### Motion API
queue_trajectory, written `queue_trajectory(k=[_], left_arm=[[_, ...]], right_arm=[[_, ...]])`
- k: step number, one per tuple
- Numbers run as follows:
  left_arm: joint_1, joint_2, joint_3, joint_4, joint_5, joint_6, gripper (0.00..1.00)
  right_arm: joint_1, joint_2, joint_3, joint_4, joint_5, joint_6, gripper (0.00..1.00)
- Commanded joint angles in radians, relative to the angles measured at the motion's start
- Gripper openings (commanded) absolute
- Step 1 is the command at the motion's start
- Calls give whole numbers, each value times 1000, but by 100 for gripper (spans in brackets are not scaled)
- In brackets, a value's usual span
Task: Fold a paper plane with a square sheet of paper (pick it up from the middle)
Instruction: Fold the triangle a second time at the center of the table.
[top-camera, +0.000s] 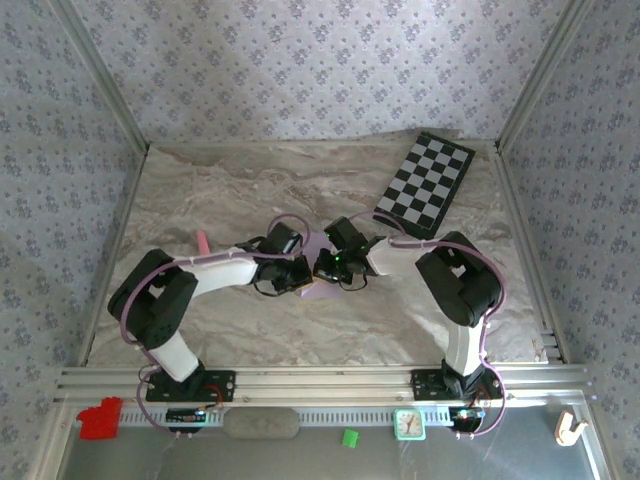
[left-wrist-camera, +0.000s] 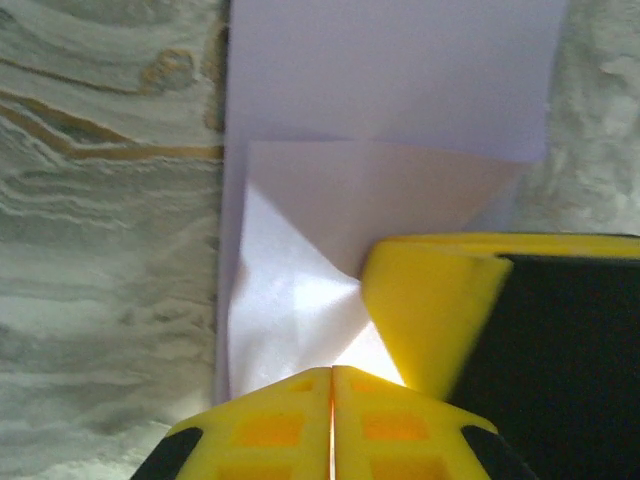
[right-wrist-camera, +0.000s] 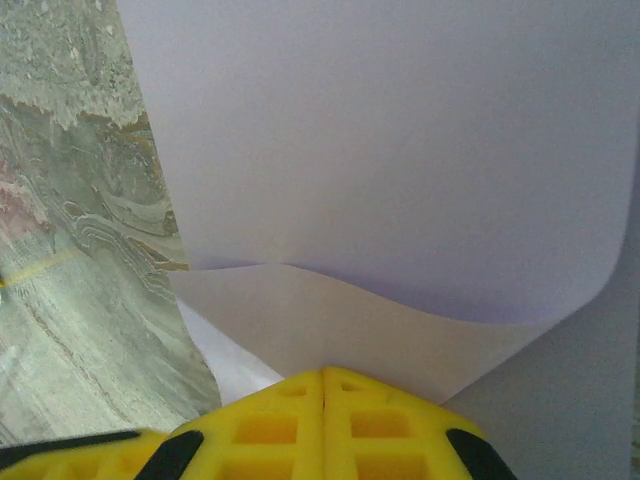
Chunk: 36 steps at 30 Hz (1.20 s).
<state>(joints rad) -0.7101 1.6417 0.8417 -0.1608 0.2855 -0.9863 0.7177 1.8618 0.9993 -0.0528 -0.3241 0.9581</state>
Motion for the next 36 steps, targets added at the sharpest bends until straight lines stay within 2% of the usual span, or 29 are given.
queue_trajectory(k=[1, 8, 16, 24, 36], left_arm=[[-9, -34, -47, 77, 43, -46, 10], [-9, 4, -64, 85, 73, -64, 11], [-8, 20, -61, 26, 12, -23, 10], [9, 17, -97, -4, -3, 14, 8], [53, -59, -250, 15, 66, 11, 7]], right_arm=[[-9, 59, -31, -138, 87, 34, 5], [-11, 68, -30, -147, 86, 44, 5], [-11, 69, -24, -167, 88, 40, 5], [-14, 83, -11, -200, 92, 21, 5], [-24, 100, -11, -225, 89, -3, 5]])
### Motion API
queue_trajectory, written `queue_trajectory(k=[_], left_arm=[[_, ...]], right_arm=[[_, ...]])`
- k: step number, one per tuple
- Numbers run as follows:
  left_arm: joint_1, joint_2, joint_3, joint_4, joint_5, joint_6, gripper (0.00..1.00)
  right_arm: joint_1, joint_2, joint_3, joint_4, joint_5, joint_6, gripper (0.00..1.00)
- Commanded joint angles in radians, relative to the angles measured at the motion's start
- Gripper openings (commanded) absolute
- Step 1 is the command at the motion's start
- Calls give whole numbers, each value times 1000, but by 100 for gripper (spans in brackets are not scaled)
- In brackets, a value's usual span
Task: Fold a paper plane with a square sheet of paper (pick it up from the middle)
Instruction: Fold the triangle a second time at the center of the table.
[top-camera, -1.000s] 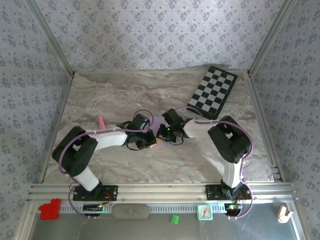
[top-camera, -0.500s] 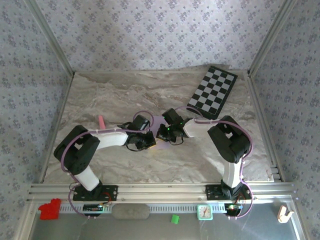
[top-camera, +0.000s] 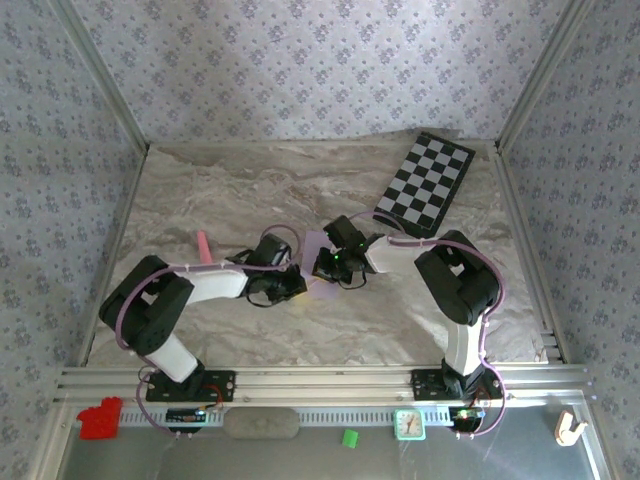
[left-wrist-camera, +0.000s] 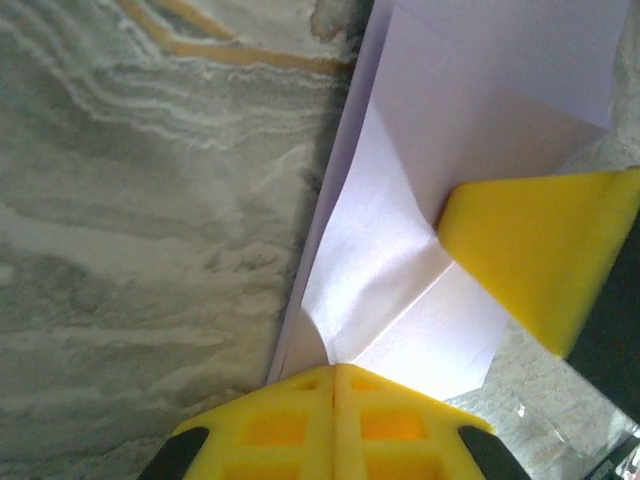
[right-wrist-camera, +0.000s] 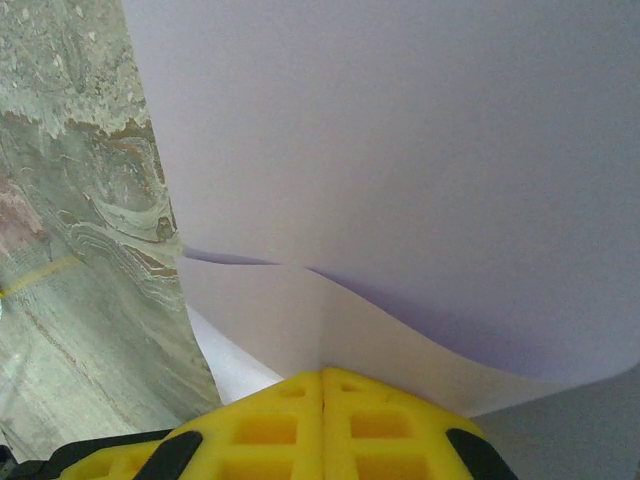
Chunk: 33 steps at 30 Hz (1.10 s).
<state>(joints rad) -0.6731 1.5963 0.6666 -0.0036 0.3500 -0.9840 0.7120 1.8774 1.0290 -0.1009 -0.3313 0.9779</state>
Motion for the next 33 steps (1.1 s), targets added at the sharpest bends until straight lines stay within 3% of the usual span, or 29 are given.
queue_trajectory(k=[1, 11, 21, 33], left_arm=[[21, -25, -88, -141, 7, 5, 7], [76, -186, -59, -133, 66, -16, 9], [68, -27, 36, 13, 128, -47, 9], [52, 77, 52, -93, 61, -34, 4]], right_arm=[[-18, 87, -40, -175, 94, -22, 5], [-13, 88, -41, -161, 75, -16, 5], [-11, 87, -41, -144, 69, -12, 6], [-8, 24, -21, -93, 52, -98, 6]])
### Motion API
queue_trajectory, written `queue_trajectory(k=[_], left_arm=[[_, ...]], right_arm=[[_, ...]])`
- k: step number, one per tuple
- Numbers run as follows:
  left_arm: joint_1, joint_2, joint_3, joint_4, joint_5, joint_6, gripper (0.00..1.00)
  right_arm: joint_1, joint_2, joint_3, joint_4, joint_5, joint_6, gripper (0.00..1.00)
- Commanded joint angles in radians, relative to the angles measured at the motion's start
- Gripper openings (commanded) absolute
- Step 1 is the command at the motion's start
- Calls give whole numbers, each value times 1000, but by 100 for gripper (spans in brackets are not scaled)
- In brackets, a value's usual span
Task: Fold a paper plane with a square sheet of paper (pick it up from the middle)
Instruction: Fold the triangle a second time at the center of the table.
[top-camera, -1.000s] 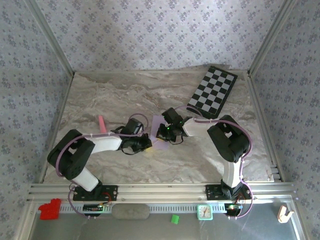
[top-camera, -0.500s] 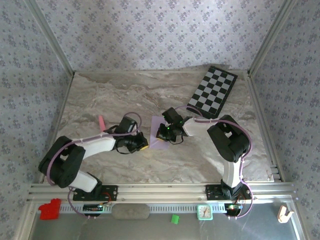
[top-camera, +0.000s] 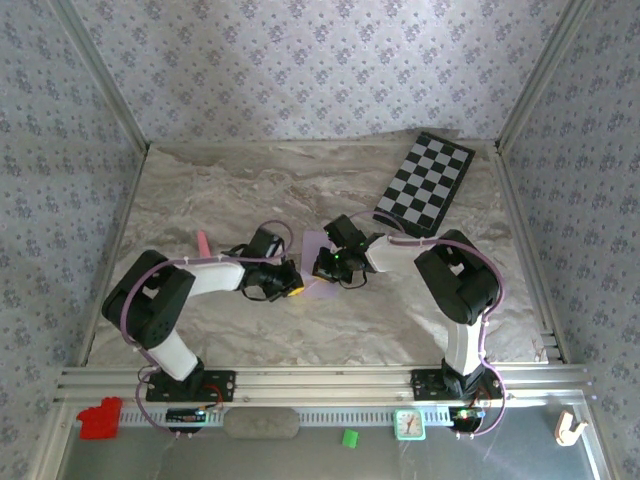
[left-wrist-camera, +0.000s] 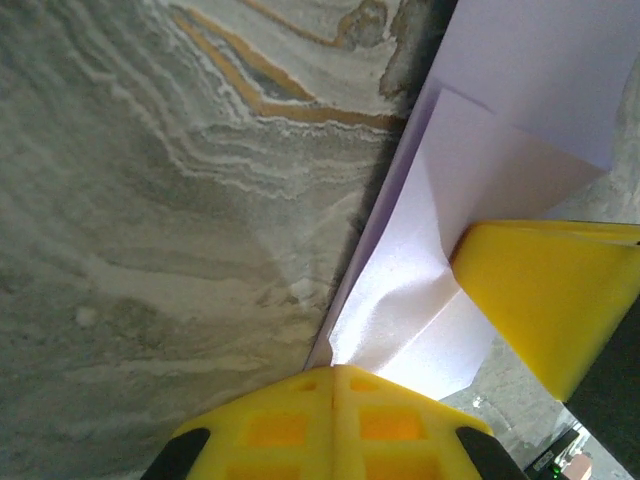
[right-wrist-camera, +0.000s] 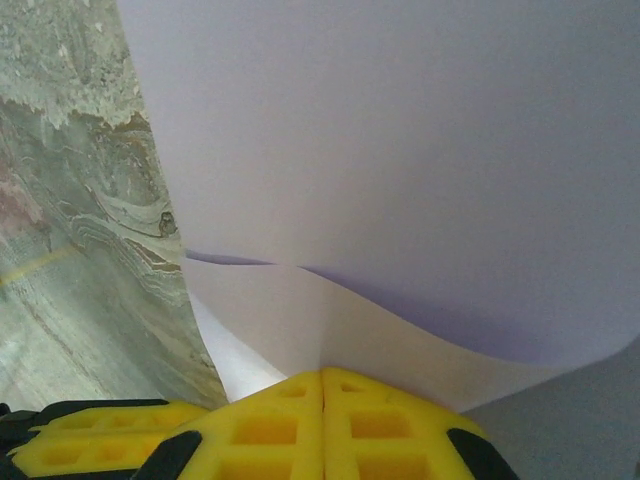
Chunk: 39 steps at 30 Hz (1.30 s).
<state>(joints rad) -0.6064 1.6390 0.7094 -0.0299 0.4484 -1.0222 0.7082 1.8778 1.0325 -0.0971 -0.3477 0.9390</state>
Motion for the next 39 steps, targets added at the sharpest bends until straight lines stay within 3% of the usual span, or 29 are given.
queue_trajectory(k=[1, 6, 23, 39], left_arm=[[-21, 38, 14, -91, -48, 9, 3], [-34, 41, 22, -149, -78, 21, 0], [-39, 54, 32, -155, -89, 14, 0], [-41, 56, 0, -245, -126, -28, 0]], right_arm=[[-3, 8, -21, -88, 64, -74, 6], [27, -58, 18, -92, 65, -117, 7], [72, -26, 3, -32, 18, -71, 5], [-12, -5, -40, -57, 81, -114, 5]])
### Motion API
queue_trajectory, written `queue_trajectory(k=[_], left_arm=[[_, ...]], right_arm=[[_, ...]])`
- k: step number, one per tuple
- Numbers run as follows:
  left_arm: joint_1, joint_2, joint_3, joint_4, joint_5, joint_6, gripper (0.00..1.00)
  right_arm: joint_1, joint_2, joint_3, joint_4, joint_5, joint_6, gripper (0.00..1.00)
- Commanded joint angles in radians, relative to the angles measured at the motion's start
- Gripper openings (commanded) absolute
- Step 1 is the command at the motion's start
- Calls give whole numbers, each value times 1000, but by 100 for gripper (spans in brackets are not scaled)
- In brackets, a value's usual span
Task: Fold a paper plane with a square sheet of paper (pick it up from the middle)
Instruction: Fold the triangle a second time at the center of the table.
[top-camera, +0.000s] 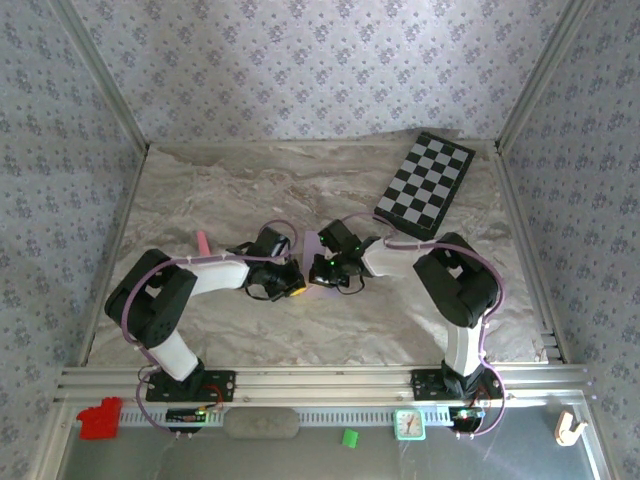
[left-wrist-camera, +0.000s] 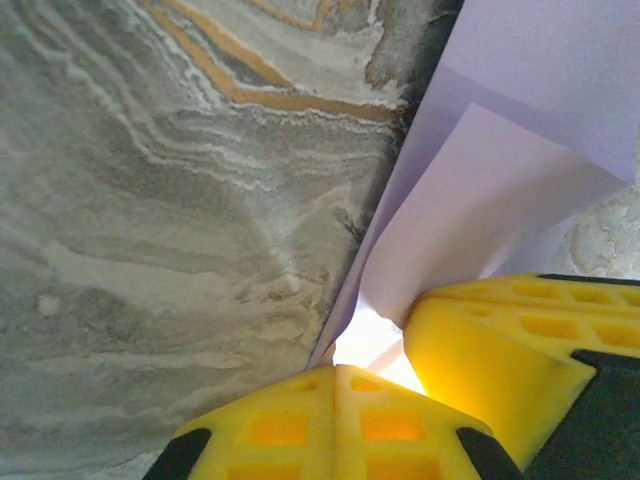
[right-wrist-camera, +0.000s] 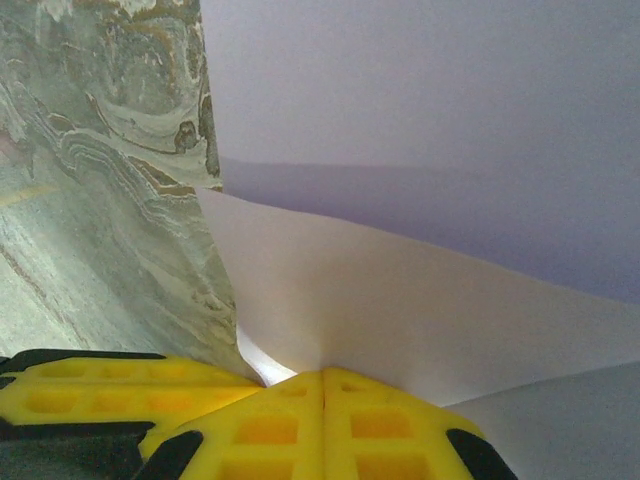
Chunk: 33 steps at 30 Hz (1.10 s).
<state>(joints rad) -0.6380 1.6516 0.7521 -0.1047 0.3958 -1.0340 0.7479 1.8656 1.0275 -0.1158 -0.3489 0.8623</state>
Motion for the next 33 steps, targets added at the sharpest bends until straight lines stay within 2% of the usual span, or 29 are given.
queue_trajectory(k=[1, 7, 16, 23, 26, 30, 33], left_arm=[[-9, 45, -49, -174, -75, -19, 0], [-9, 55, -70, -167, -70, -28, 0], [-12, 34, -44, -172, -66, -4, 0], [-14, -6, 24, -141, -24, 35, 0], [-14, -55, 68, -105, -2, 41, 6], [-6, -109, 109, -84, -31, 62, 17], [5, -113, 104, -40, -42, 68, 21]], right_arm=[[-69, 4, -41, -29, 77, -44, 5], [-164, -12, -82, 35, 57, -62, 5], [-272, -31, -103, 22, 113, -79, 5], [-273, -140, -81, 30, 92, -101, 6], [-255, -207, -119, 43, 81, -87, 12], [-237, -278, -179, 54, 76, -34, 20], [-224, -303, -214, 76, 58, 17, 28]])
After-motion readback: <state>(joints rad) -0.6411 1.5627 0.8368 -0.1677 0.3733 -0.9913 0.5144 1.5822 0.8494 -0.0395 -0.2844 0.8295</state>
